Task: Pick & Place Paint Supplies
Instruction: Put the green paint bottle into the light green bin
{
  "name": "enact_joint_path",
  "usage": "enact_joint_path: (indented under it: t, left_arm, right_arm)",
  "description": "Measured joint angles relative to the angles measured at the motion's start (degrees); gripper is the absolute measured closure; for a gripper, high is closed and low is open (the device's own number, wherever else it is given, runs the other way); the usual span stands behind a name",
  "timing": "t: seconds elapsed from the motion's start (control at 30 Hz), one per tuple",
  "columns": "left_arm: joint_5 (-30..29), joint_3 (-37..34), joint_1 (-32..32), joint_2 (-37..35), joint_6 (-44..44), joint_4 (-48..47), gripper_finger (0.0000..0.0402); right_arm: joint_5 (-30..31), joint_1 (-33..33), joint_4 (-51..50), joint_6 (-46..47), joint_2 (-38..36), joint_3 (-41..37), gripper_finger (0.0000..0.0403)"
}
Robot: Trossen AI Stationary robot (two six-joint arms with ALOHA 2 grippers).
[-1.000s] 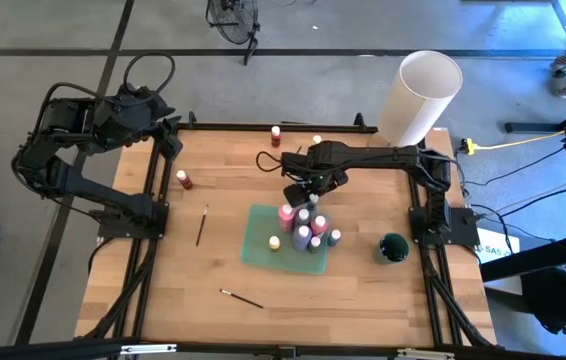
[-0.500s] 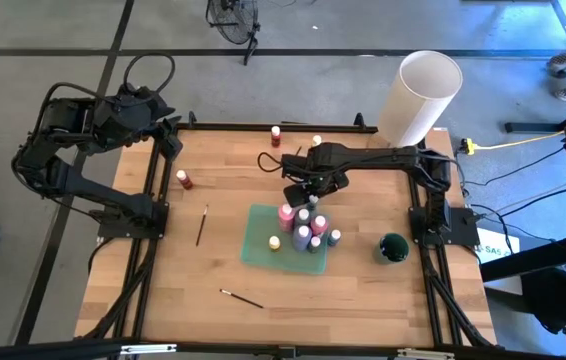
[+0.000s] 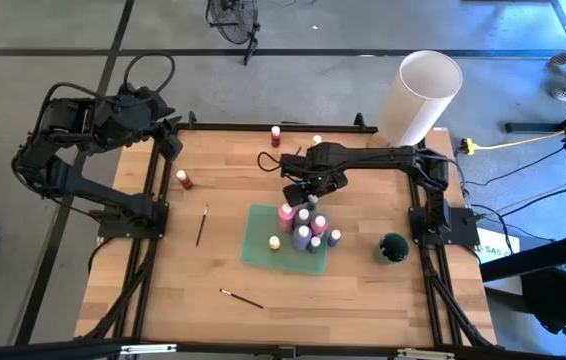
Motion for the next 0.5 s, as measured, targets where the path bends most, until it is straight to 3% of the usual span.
enact_joint_path:
  t: [0.5]
  left_arm:
    - [0.0,0.0,0.0,0.0,0.5,-0.4,0.0304]
  right_arm:
    - [0.0,0.0,-0.6,0.9,0.0,0.0,0.0161]
